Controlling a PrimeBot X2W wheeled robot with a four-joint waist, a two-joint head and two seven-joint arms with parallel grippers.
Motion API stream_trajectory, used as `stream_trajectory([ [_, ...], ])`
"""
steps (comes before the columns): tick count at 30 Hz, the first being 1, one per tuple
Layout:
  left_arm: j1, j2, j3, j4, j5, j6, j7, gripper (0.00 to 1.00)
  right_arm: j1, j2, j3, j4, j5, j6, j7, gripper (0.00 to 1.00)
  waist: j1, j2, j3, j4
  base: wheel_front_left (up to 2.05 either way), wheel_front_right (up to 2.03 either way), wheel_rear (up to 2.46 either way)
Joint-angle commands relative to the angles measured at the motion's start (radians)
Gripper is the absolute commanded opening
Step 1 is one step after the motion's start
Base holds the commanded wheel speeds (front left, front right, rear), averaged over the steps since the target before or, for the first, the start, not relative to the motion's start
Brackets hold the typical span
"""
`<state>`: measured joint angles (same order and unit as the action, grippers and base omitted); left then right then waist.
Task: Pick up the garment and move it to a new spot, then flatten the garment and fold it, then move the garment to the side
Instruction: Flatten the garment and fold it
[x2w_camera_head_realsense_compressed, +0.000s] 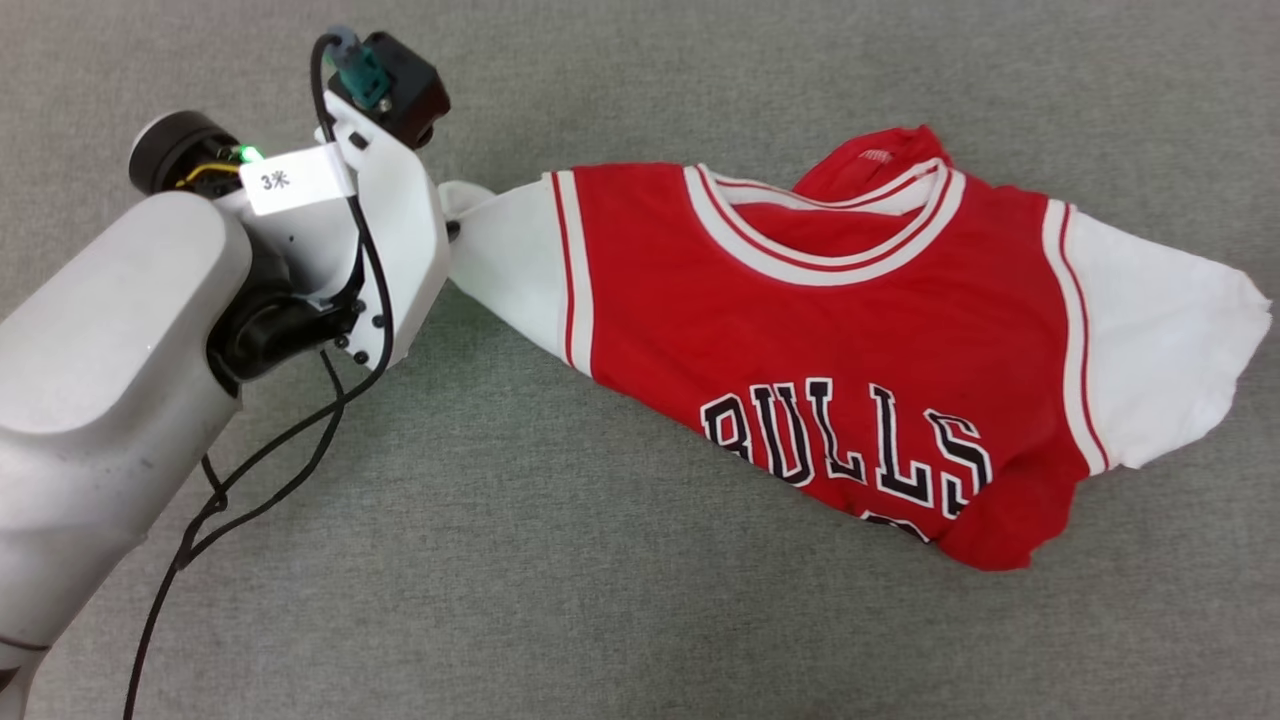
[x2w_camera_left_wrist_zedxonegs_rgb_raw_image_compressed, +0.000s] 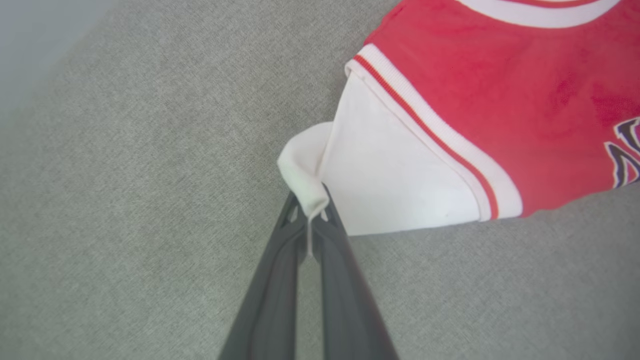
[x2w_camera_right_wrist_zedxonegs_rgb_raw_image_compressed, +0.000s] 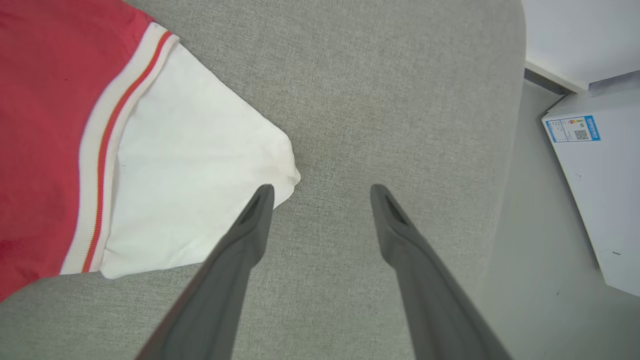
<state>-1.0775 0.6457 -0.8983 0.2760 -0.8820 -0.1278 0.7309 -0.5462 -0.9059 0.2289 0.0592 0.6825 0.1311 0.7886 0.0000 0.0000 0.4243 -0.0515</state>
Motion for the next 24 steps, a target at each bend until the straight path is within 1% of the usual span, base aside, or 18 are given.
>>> stream_trajectory([
  [1,-0.019,-0.008,0.002,-0.007,0.01,0.004,-0.014,0.0,-0.034,0.004,0.011,0.035,0.039,-0.001,0.05,1.0,0.0,0.0,0.022,0.015,0.0,0.0,0.0],
  [4,-0.033,-0.018,0.002,-0.016,0.018,0.004,-0.022,0.0,-0.074,0.022,0.017,0.093,0.065,-0.001,0.095,1.0,0.0,0.0,0.047,0.03,0.0,0.0,0.0],
  [7,-0.048,-0.025,0.002,-0.024,0.025,0.003,-0.031,0.0,-0.099,0.048,0.026,0.153,0.063,-0.001,0.104,1.0,0.0,0.0,0.072,0.044,0.0,0.0,0.0],
  [8,-0.062,-0.035,-0.001,-0.03,0.033,0.003,-0.038,0.0,-0.104,0.08,0.036,0.209,0.07,-0.001,0.101,1.0,0.0,0.0,0.094,0.058,0.0,0.0,0.0],
  [9,-0.066,-0.037,-0.002,-0.033,0.034,0.003,-0.039,0.0,-0.098,0.088,0.046,0.226,0.075,-0.001,0.102,1.0,0.0,0.0,0.101,0.062,0.0,0.0,0.0],
  [13,-0.076,-0.039,-0.008,-0.035,0.041,0.002,-0.048,0.0,-0.054,0.139,0.112,0.261,0.101,0.001,0.103,1.0,0.0,0.0,0.113,0.067,0.0,0.0,0.0],
  [16,-0.076,-0.037,-0.013,-0.032,0.04,0.001,-0.055,0.0,-0.038,0.159,0.148,0.273,0.118,0.005,0.095,1.0,0.0,0.0,0.111,0.064,0.0,0.0,0.0],
  [17,-0.074,-0.036,-0.014,-0.029,0.039,0.001,-0.059,0.0,-0.041,0.156,0.16,0.269,0.112,0.005,0.083,0.26,0.0,0.0,0.107,0.062,0.0,0.0,0.0],
  [18,-0.071,-0.037,-0.014,-0.026,0.038,0.001,-0.065,0.0,-0.049,0.154,0.161,0.267,0.111,0.005,0.066,0.0,0.0,0.0,0.101,0.06,0.0,0.0,0.0],
  [21,-0.063,-0.04,-0.012,-0.016,0.035,0.0,-0.095,0.0,-0.085,0.135,0.139,0.269,0.112,0.001,0.002,0.0,0.0,0.0,0.072,0.053,0.0,0.0,0.0],
  [24,-0.061,-0.048,-0.004,-0.011,0.043,0.0,-0.158,0.0,-0.113,0.122,0.097,0.255,0.125,0.001,-0.07,0.0,0.0,0.0,0.027,0.051,0.0,0.0,0.0],
])
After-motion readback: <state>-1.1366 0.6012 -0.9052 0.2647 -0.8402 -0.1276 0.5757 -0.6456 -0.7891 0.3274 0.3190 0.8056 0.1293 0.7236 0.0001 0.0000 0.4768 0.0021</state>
